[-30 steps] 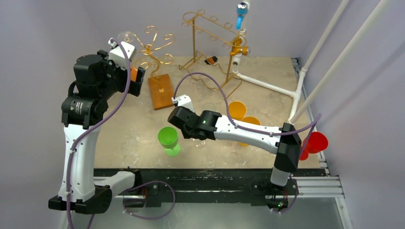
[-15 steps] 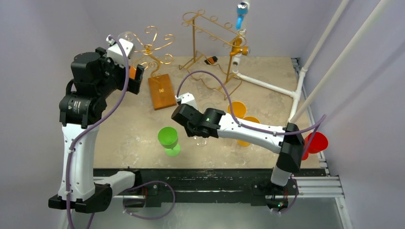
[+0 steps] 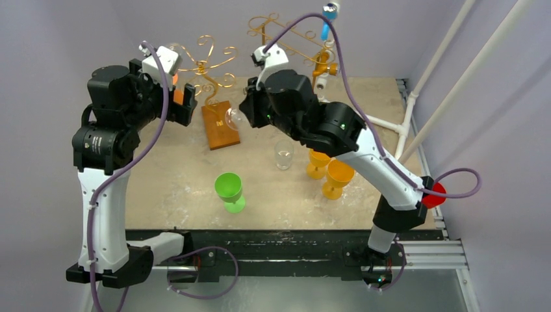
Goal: Place the wine glass upside down on the wine glass rack
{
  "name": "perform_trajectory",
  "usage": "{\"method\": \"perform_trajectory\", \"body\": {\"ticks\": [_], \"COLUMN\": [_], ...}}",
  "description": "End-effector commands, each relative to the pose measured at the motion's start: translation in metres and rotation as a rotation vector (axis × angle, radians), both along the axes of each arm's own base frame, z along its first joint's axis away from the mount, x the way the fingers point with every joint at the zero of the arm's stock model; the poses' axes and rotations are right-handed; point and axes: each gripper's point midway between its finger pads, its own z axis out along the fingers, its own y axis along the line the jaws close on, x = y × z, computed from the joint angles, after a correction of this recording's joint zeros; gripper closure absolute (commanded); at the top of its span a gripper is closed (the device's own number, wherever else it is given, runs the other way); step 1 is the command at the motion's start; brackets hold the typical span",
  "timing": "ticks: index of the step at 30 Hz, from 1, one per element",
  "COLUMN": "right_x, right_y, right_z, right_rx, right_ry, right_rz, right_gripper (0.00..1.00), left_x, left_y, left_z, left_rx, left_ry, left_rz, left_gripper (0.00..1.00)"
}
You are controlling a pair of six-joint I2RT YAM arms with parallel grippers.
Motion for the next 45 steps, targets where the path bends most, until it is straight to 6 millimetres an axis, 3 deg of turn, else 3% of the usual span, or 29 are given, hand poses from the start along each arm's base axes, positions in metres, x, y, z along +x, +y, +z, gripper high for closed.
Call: {"method": "perform_trajectory", "body": {"ticks": [1, 6, 13, 19, 28, 34, 35, 37, 42, 45], "right_x": [-0.004, -0.01, -0.016, -0.035, -0.063, -0.072, -0.073, -0.074, -0.079, -0.082], "right_y": [-0.001, -0.006, -0.011, -0.011, -0.007, 0.002, 0.003, 0.003, -0.001, -0.001], "right_z": [0.034, 0.061, 0.082, 0.1, 0.106, 0.094, 0.092, 0.091, 0.089, 0.087], "right_rx": [0.037, 0.138, 0.207, 0.273, 0.356, 0.374, 0.377, 0.388, 0.427, 0.435], "right_ry": [-0.084, -0.15, -0.198, -0.213, -0.196, -0.168, -0.166, -0.168, -0.186, -0.185], "right_rz": [0.052, 0.071, 0.093, 0.186, 0.326, 0.386, 0.39, 0.397, 0.411, 0.421], "right_gripper": [1.0, 1.0, 1.0, 1.0, 1.0, 1.0, 1.0, 1.0, 1.0, 1.0], "left_x": [-0.011, -0.019, -0.026, -0.028, -0.026, -0.023, -0.022, -0.021, -0.014, -0.01], "left_y": [-0.021, -0.039, -0.053, -0.059, -0.064, -0.066, -0.067, -0.067, -0.065, -0.061], "left_z": [-0.004, -0.028, -0.056, -0.075, -0.065, -0.065, -0.067, -0.072, -0.086, -0.077], "left_rx": [-0.072, -0.1, -0.155, -0.161, -0.208, -0.225, -0.221, -0.21, -0.16, -0.143], "left_ry": [0.043, 0.127, 0.177, 0.22, 0.168, 0.172, 0.173, 0.188, 0.237, 0.217], "left_rz": [-0.102, -0.207, -0.277, -0.312, -0.318, -0.322, -0.328, -0.338, -0.349, -0.331], "left_gripper": [0.04, 0.13, 0.12, 0.12, 0.13, 0.16, 0.19, 0.36, 0.99, 1.0]}}
